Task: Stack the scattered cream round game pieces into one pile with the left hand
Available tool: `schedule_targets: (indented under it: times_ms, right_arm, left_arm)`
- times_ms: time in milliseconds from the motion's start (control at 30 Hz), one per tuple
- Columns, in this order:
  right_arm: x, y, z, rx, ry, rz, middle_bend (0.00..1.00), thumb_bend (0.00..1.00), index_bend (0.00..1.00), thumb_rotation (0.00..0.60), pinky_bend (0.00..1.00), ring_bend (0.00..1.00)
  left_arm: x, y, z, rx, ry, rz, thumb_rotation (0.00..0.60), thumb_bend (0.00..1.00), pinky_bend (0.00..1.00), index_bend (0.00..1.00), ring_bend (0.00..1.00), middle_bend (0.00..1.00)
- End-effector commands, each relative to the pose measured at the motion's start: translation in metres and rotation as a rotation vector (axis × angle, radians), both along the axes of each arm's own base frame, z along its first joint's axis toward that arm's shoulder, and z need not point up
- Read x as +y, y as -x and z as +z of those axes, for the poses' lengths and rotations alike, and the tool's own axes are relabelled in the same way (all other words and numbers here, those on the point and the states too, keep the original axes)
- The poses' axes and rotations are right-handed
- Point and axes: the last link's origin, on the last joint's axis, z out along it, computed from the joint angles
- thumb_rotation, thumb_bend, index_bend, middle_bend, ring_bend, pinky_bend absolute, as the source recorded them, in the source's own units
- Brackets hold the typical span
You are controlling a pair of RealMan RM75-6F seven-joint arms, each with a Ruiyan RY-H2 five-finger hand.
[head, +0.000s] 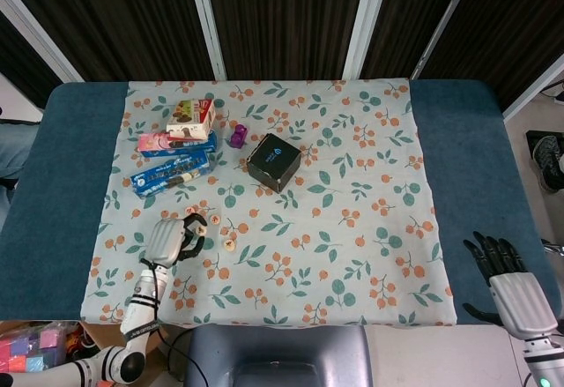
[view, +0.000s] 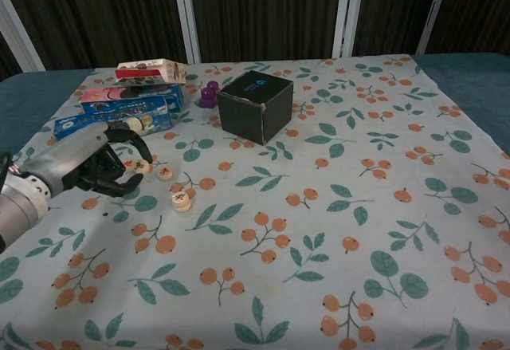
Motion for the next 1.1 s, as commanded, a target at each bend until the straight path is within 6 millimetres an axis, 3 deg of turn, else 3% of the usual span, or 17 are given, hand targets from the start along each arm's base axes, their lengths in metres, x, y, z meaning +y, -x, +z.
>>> schedule_targets:
  times_ms: [33, 500, 1100]
  right_arm:
    - [0.000, 0.000, 0.000, 0.000, -0.006, 0.005, 0.00, 0.17, 0.00, 0.600, 0.00, 0.00]
    - [0.001, 0.000, 0.003, -0.010, -0.004, 0.013, 0.00, 0.17, 0.00, 0.600, 0.00, 0.00]
    - [0.001, 0.000, 0.003, -0.008, -0.005, 0.011, 0.00, 0.17, 0.00, 0.600, 0.00, 0.00]
  left_arm:
    - [-0.005, -0.017, -0.007, 0.002, 0.013, -0.041, 0.600, 0.45, 1.00, 0.49, 1.00, 1.00]
    - [-0.013, -0.026, -0.029, 0.032, 0.057, -0.049, 0.600, 0.45, 1.00, 0.48, 1.00, 1.00]
    - [-0.013, -0.022, -0.037, 0.053, 0.069, -0.045, 0.600, 0.45, 1.00, 0.47, 1.00, 1.00]
